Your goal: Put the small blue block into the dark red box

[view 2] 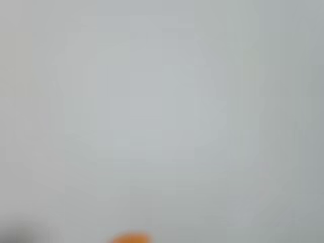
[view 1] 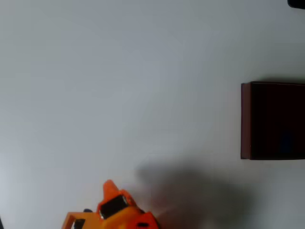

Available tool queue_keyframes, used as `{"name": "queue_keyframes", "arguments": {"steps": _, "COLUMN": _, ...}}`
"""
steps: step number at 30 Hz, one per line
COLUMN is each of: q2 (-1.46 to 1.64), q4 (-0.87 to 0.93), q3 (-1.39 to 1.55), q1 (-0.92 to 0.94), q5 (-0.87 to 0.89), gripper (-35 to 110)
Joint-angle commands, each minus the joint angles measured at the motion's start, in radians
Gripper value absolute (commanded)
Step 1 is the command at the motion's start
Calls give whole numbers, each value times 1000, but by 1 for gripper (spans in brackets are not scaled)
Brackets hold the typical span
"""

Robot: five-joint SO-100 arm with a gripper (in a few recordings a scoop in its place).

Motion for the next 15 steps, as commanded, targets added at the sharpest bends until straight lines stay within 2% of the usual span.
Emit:
{"name": "queue_keyframes", "arguments": {"steps": 1, "q2": 25, "q4": -18, "q3": 57, "q1": -38, "q5": -6, "gripper": 0}}
{"name": "queue_keyframes", "arguments": {"steps": 15, "q2": 41, "q4": -21, "q3": 80, "q1": -75, "q5": 8, "gripper": 0}}
